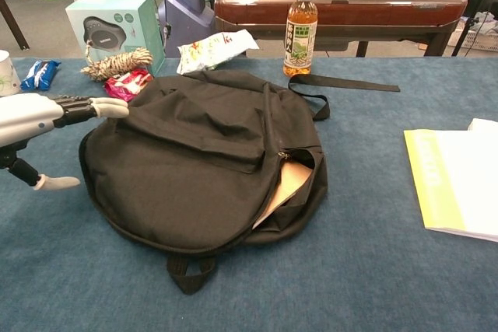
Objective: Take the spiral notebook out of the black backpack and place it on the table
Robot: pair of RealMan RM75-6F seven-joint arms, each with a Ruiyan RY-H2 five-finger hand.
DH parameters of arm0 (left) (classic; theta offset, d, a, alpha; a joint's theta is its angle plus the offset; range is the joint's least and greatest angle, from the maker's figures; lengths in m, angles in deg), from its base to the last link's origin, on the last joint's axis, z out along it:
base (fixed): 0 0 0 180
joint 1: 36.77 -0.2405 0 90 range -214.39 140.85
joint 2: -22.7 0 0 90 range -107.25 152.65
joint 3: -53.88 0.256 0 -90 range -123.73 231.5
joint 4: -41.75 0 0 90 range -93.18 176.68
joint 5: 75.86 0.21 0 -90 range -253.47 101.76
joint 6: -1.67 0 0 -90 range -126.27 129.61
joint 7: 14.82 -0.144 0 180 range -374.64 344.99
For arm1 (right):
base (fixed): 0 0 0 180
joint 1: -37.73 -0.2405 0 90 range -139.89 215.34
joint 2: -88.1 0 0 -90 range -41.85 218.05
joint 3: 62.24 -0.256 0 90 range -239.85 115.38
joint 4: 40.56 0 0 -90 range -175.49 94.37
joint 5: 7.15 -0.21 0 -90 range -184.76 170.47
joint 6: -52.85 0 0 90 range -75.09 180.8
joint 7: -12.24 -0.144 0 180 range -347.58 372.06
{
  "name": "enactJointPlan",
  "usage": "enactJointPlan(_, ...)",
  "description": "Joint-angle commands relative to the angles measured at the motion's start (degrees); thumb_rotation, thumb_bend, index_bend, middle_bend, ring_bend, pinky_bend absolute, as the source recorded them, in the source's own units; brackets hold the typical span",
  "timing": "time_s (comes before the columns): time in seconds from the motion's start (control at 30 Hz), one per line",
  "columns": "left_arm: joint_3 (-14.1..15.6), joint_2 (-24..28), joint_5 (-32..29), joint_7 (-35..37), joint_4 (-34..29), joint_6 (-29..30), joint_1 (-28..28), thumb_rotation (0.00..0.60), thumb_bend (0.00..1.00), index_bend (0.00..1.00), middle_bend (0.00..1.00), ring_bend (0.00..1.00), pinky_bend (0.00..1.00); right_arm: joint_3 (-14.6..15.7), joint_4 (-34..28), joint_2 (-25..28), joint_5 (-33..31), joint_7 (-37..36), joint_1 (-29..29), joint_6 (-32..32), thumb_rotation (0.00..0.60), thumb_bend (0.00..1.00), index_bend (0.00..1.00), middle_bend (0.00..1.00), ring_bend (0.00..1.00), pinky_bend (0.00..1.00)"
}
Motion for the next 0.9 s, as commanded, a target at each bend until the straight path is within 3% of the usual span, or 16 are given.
enactJointPlan(0.03, 0.9, -2.8, 0.8, 0.0, 3.6, 1.3, 0.8, 0.6, 0.22, 0.02, 0.0, 0.0, 0.06, 0.1, -0.2, 0.2, 0.0, 0.1, 0.2, -0.1, 0.6, 0.34, 0.43, 0.34, 0.29, 0.37)
enactJointPlan(0.2, 1.6, -5.7, 0.9, 0.5, 7.6, 1.6, 1.9, 0.6, 0.22, 0.04, 0.0, 0.0, 0.06, 0.1, -0.4, 0.5, -0.2, 0.0, 0.6, -0.4, 0.6, 0.34, 0.43, 0.34, 0.29, 0.37)
enactJointPlan(0.4, 1.6, -7.9, -0.8, 2.9, 9.3, -0.1, 3.3, 0.6, 0.22, 0.15, 0.0, 0.0, 0.06, 0.1, -0.2, 0.5, -0.5, -0.4, 1.0, -0.7, 0.6, 0.34, 0.43, 0.34, 0.29, 0.37)
enactJointPlan(0.57, 1.4, -9.2, -2.3, 5.4, 9.8, -0.6, 4.1, 0.6, 0.22, 0.27, 0.0, 0.0, 0.06, 0.1, 0.3, 0.6, -0.7, -1.0, 1.3, -0.8, 0.6, 0.34, 0.43, 0.34, 0.29, 0.37)
enactJointPlan(0.67, 1.2, -9.5, -3.4, 8.2, 9.5, -0.7, 4.2, 0.6, 0.23, 0.39, 0.0, 0.0, 0.06, 0.1, 0.6, 0.5, -0.9, -1.4, 1.4, -0.8, 0.6, 0.34, 0.43, 0.34, 0.29, 0.37)
enactJointPlan(0.77, 0.9, -9.6, -4.6, 10.5, 9.2, -0.9, 4.3, 0.6, 0.31, 0.48, 0.0, 0.0, 0.06, 0.0, 0.9, 0.5, -1.0, -1.7, 1.5, -0.8, 0.6, 0.34, 0.43, 0.34, 0.29, 0.37)
enactJointPlan(0.9, 0.1, -9.5, -6.8, 11.9, 8.3, -2.1, 4.4, 0.6, 0.51, 0.58, 0.0, 0.0, 0.06, 0.0, 1.3, 0.4, -1.0, -2.1, 1.5, -0.7, 0.6, 0.34, 0.43, 0.34, 0.29, 0.37)
